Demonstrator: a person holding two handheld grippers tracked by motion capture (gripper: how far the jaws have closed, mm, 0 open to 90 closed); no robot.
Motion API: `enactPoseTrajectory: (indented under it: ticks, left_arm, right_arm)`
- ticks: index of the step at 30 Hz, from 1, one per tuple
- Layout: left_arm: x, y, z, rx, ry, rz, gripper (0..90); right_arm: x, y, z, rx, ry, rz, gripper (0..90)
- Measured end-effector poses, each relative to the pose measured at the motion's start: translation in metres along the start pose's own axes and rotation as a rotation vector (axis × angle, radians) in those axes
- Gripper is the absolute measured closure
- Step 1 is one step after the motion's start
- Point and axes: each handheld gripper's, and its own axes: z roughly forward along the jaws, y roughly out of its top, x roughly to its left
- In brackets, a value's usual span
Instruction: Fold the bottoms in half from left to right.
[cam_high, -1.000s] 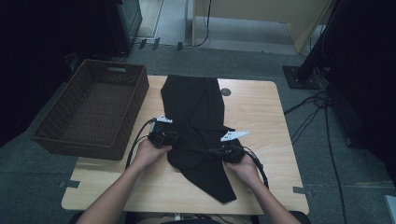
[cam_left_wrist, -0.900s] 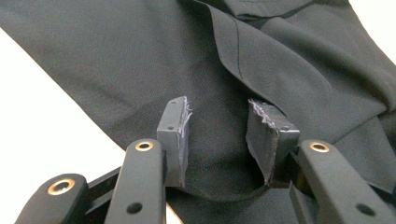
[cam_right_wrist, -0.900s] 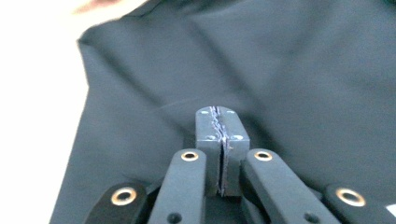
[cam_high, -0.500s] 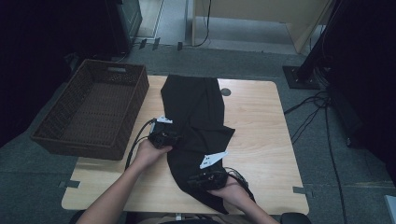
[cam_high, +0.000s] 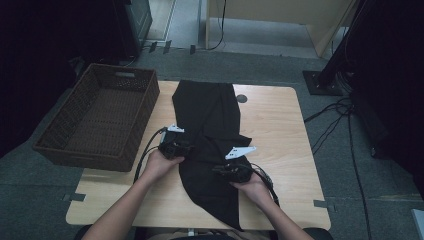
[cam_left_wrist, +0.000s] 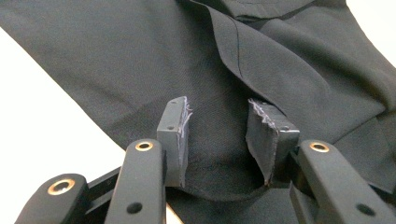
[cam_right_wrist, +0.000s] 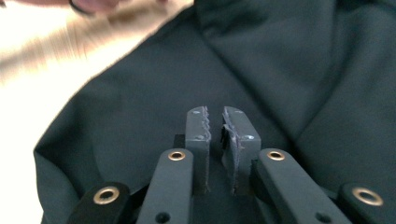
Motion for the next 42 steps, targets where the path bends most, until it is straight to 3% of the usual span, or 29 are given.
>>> enactPoseTrajectory:
  ticks: [3, 9, 14, 16, 18, 21, 28, 33, 35, 37, 40, 42]
  left_arm:
    - [0.0, 0.0, 0.0, -0.001, 0.0, -0.001, 59.4]
    - [-0.001, 0.0, 0.0, 0.0, 0.009, 0.004, 59.4]
    - [-0.001, 0.0, 0.0, 0.001, 0.008, 0.003, 59.3]
    - [-0.001, 0.0, 0.0, 0.001, 0.007, 0.002, 59.3]
    - [-0.001, 0.0, 0.0, 0.002, 0.004, 0.005, 59.3]
    - [-0.001, -0.001, 0.0, 0.0, 0.002, 0.004, 59.3]
    - [-0.002, -0.002, -0.001, 0.002, -0.008, 0.001, 59.3]
    - [-0.002, -0.002, -0.001, 0.0, -0.011, -0.003, 59.3]
    - [-0.001, -0.003, -0.002, 0.001, -0.014, -0.002, 59.3]
    - [-0.001, -0.003, -0.001, -0.001, -0.015, -0.004, 59.3]
    - [-0.001, -0.003, -0.001, -0.002, -0.016, -0.005, 59.3]
    - [-0.001, -0.003, -0.001, -0.003, -0.017, -0.007, 59.3]
  right_arm:
    - [0.014, -0.007, 0.006, 0.018, 0.029, -0.042, 77.5]
    - [0.051, -0.019, 0.016, -0.01, 0.124, -0.093, 64.3]
    - [0.084, -0.02, 0.029, 0.013, 0.22, -0.118, 60.8]
    - [0.092, -0.016, 0.034, 0.031, 0.255, -0.115, 61.0]
    - [0.09, -0.008, 0.033, 0.016, 0.257, -0.107, 60.8]
    - [0.065, 0.007, 0.021, -0.059, 0.162, -0.086, 60.7]
    - [-0.025, 0.028, 0.0, -0.149, -0.095, 0.023, 55.3]
    - [-0.075, 0.042, -0.006, -0.18, -0.205, 0.073, 41.3]
    - [-0.09, 0.045, -0.003, -0.149, -0.252, 0.086, 33.5]
    - [-0.098, 0.046, 0.001, -0.108, -0.314, 0.087, 31.2]
    - [-0.105, 0.046, 0.01, -0.051, -0.328, 0.083, 30.1]
    - [-0.106, 0.045, 0.015, -0.049, -0.338, 0.069, 33.3]
